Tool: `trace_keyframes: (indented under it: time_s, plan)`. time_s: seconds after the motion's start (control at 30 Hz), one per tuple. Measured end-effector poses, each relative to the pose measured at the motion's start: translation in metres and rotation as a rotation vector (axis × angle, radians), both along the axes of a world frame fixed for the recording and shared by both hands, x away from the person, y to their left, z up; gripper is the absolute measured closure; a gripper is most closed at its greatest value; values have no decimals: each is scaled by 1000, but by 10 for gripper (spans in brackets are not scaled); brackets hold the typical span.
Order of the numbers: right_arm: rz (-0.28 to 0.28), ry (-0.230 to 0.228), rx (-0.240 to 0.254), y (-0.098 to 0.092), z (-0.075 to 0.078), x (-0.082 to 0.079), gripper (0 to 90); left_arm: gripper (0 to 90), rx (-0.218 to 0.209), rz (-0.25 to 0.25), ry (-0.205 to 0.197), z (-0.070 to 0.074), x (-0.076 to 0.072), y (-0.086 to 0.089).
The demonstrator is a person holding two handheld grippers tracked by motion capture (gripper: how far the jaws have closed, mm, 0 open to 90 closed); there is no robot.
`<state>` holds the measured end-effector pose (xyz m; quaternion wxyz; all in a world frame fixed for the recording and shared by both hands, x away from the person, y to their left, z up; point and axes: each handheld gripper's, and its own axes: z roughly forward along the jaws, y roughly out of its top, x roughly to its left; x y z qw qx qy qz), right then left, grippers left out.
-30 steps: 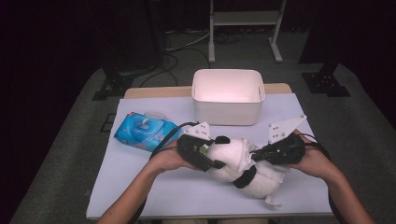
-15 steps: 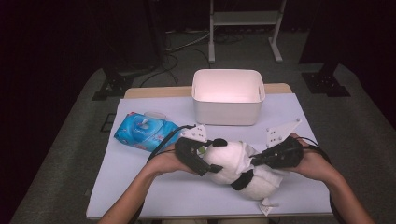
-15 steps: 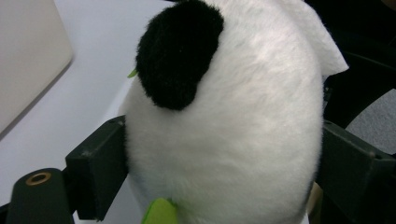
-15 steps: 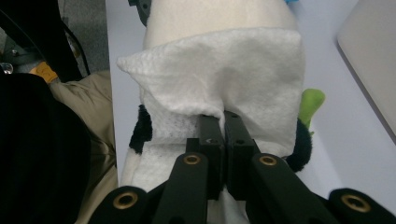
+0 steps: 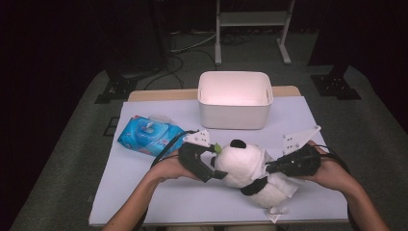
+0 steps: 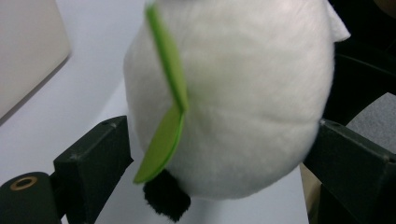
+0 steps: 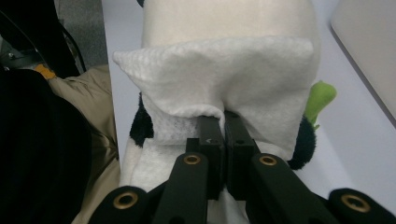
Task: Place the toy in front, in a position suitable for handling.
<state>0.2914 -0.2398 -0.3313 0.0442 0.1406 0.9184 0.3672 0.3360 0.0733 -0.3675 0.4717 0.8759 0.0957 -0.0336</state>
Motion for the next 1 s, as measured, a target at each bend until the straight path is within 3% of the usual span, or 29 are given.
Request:
trace_keyframes:
  time_s: [0.2, 0.27, 0.47, 0.67, 0.8, 1.0]
  plan:
    - [-10, 14, 23, -11, -4, -4, 875, 52, -2, -35, 28, -8, -1, -11]
    - [-14, 18, 37, -13, -6, -5, 875, 109, -9, -55, 26, -12, -2, -15]
    - [-31, 28, 60, -16, -8, -6, 874, 228, -69, -34, 23, -13, -3, -14]
    - [-32, 11, 104, -17, 0, -5, 874, 266, -63, -28, -9, 3, -3, -9]
    - [-31, -5, 106, -16, 6, -4, 876, 279, -64, -18, -38, 18, -4, -5]
    - [-31, 0, 144, -17, 8, -3, 878, 286, -31, -5, -69, 34, -7, 3]
